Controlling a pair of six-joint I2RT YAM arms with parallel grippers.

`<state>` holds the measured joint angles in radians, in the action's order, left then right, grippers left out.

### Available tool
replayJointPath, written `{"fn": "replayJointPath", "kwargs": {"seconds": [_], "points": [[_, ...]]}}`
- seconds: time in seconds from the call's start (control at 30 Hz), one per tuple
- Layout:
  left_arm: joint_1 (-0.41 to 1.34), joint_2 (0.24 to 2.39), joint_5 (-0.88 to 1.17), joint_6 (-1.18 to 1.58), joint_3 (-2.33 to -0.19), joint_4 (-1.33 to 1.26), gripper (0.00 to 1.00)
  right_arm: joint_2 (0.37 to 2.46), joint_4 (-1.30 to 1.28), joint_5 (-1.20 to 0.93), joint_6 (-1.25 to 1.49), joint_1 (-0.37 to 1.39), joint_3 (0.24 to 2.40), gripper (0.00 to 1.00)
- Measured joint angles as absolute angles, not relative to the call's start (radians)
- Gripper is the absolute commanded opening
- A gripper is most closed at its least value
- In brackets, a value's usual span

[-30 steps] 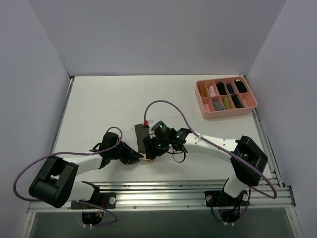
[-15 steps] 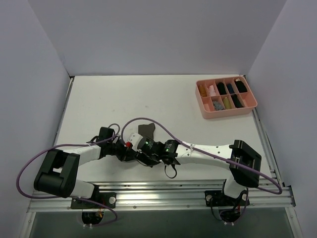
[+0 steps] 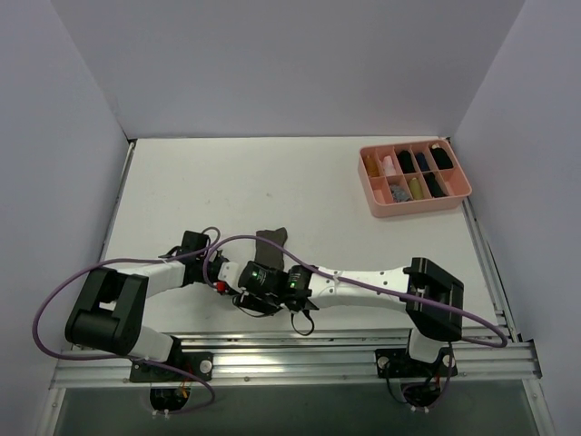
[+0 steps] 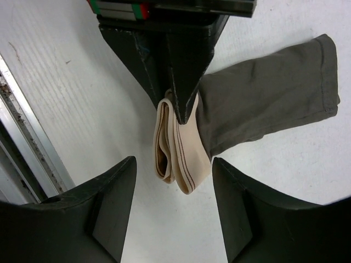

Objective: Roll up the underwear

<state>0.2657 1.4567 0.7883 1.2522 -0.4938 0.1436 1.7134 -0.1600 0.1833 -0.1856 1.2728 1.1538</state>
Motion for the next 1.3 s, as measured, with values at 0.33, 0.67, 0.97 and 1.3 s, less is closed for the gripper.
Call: {"fn": "replayJointPath", "kwargs": {"seconds": [0.33,0.67,0.97,1.3], "points": [[0.255,1.460,0.807,1.252,-0.498,0.170,0.02,1.745,-0.116,0.174,-0.202,1.285,1.154,0.51],[0.246,1.472,0.815,1.234,-0.536,0.233,0.02,1.794,-0.089,0.193,-0.219,1.285,1.152,0.28],[0.229,1.491,0.816,1.193,-0.565,0.281,0.13,1.798,-0.033,0.220,-0.203,1.274,1.132,0.00],[0.118,1.572,0.780,1.001,-0.806,0.529,0.40,1.799,-0.059,0.061,-0.092,1.179,1.137,0.00]]}}
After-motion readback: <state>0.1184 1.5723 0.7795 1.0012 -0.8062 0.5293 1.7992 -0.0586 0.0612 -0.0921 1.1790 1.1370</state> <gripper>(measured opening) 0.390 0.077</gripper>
